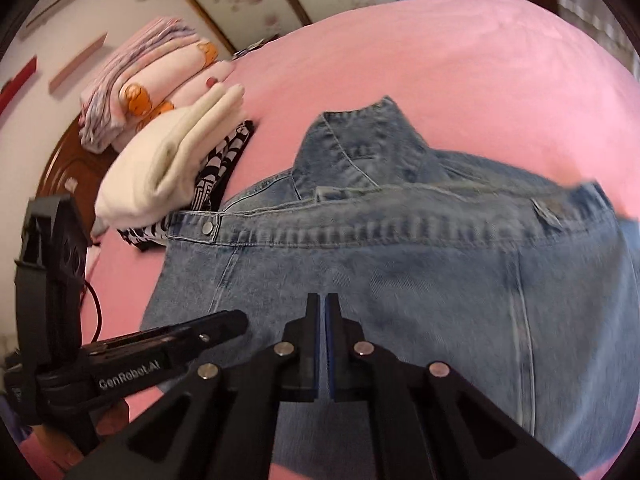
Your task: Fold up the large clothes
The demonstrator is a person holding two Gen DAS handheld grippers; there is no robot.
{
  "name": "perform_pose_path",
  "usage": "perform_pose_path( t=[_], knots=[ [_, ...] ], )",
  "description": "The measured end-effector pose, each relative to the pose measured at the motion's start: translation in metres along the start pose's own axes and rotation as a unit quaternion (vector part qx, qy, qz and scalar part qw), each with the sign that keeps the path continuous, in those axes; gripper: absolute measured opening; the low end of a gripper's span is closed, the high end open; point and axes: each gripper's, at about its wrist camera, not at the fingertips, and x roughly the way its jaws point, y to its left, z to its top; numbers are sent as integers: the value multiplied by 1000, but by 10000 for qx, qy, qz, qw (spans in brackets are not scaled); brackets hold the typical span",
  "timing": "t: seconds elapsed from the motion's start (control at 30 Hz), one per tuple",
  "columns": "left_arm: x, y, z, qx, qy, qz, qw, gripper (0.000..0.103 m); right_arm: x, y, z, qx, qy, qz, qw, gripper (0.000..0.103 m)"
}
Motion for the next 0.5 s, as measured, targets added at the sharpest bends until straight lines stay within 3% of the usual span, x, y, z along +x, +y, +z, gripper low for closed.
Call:
perform_pose_path(
  t=[0.13, 0.23, 0.3, 0.5],
  knots=[
    [13, -6, 16, 64, -37, 51, 10000, 14, 20, 0, 11, -212, 91, -123, 9997, 2],
    [21, -3, 26, 80, -147, 319, 9994, 14, 34, -6, 15, -297, 189, -282, 9990, 2],
    [26, 5, 34, -48, -241, 637, 9977, 14, 43, -14, 16, -265, 278, -351, 9986, 2],
    [30, 42, 49, -478, -414, 962, 9933, 8, 52, -33, 17, -274, 431, -359, 9980, 0]
  ],
)
